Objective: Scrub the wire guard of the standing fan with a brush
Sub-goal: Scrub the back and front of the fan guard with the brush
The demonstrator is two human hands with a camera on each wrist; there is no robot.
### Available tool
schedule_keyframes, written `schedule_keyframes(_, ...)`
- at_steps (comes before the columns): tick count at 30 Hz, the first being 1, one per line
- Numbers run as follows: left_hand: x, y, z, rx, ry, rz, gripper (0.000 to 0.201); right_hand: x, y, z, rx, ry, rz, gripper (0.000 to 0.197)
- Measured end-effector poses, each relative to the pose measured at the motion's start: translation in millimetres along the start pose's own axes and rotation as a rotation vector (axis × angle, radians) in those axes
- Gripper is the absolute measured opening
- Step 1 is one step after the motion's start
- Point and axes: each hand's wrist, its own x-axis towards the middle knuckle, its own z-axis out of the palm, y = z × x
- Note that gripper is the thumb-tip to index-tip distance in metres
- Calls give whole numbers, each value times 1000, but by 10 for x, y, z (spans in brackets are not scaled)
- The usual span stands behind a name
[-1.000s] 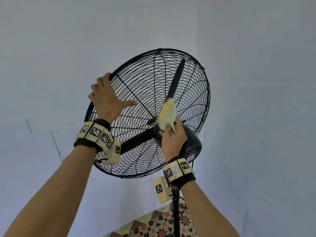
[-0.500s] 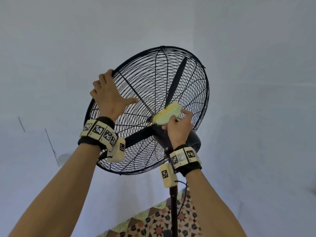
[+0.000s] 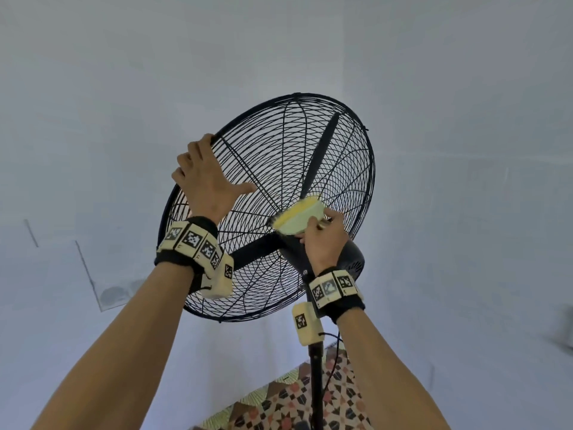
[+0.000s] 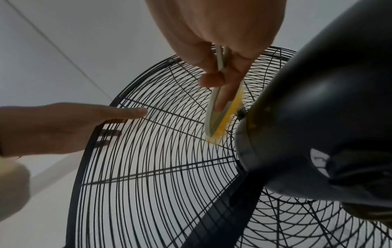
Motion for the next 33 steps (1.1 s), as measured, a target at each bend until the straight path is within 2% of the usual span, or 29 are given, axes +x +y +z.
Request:
schedule_keyframes(3, 15, -76, -7, 2, 4, -28, 124, -67, 101, 47, -129, -171, -48, 22)
schedule_keyframes(4, 11, -94, -7, 0, 4, -28, 124, -81, 94, 33, -147, -166, -65, 20)
schedule_keyframes(9, 12, -44, 10, 11, 10, 0, 124, 18, -8, 42, -26, 98, -24, 25)
schedule_keyframes(11, 7, -45, 19, 10, 12, 3, 124, -1, 27, 97, -24, 76, -35, 23)
schedule_keyframes(14, 13, -89, 14, -2, 13, -4, 124, -81, 35, 93, -47, -58, -71, 25)
schedule_keyframes(16, 12, -100, -2, 3, 8, -13, 125, -93, -19, 46, 49, -36, -4, 24)
schedule_keyframes(18, 13, -79, -6, 12, 4, -3, 124, -125, -146, 16, 301, 32, 145, 21)
schedule_keyframes(20, 15, -56, -2, 16, -4, 15, 124, -175, -319, 3, 474, 118, 191, 25)
schedule_keyframes(21, 18, -54, -1, 18, -7, 21, 124, -200, -447, -1, 480, 155, 136, 26)
schedule_keyframes(23, 23, -70, 2, 23, -9, 24, 124, -254, -797, -12, 423, 160, -100, 28)
schedule_keyframes(27, 7, -111, -11, 28, -4, 18, 128, -216, -1476, 193, 262, -51, -515, 27)
schedule_keyframes(30, -3, -129, -11, 15, -11, 35, 127, -68, -1775, 435, 93, -189, -670, 21)
schedule_keyframes(33, 2, -175, -18, -2, -12, 52, 126, 88, -1933, 591, -4, -257, -763, 21)
